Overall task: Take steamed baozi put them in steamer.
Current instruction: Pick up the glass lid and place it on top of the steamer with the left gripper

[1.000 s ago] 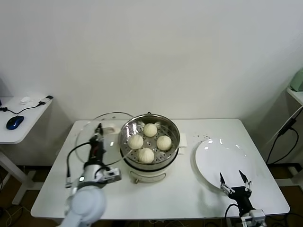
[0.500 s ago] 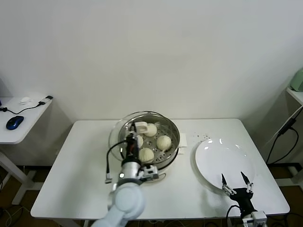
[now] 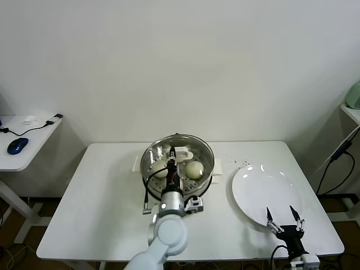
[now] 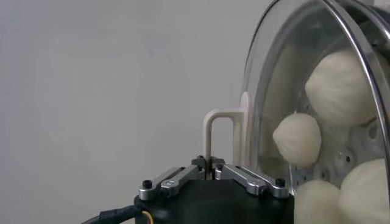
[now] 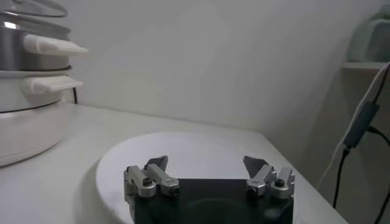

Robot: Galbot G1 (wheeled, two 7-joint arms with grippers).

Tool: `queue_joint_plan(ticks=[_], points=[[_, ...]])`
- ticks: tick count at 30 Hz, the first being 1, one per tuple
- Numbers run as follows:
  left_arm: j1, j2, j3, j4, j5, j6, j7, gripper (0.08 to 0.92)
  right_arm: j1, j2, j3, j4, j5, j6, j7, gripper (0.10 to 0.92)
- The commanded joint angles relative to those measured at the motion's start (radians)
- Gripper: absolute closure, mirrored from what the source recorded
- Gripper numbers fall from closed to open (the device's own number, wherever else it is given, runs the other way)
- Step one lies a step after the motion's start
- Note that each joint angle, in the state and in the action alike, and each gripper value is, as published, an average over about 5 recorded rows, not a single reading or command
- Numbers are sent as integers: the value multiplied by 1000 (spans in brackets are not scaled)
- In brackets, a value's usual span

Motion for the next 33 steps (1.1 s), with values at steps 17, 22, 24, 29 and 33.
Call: queue_joint_plan(ticks=[17,22,24,29,33], points=[[-14,21,-9,49,-3,-25,-31,861,7,31,4,-8,-15,20,-5,203],[-14,61,3,-41,-22,-29,11,783,8,24,3,2,-15,14,-13,203],[-8,78,7,-82,-38,-28,27,722,8,21,0,8,-15,10,-17,202],[44,126,21,-190,-124,-39,40,584,11,17,-10,13,-13,1,0,203],[103,154,11,-262,-228,-98,-46,463,15,24,-13,12,-7,2,31,202]])
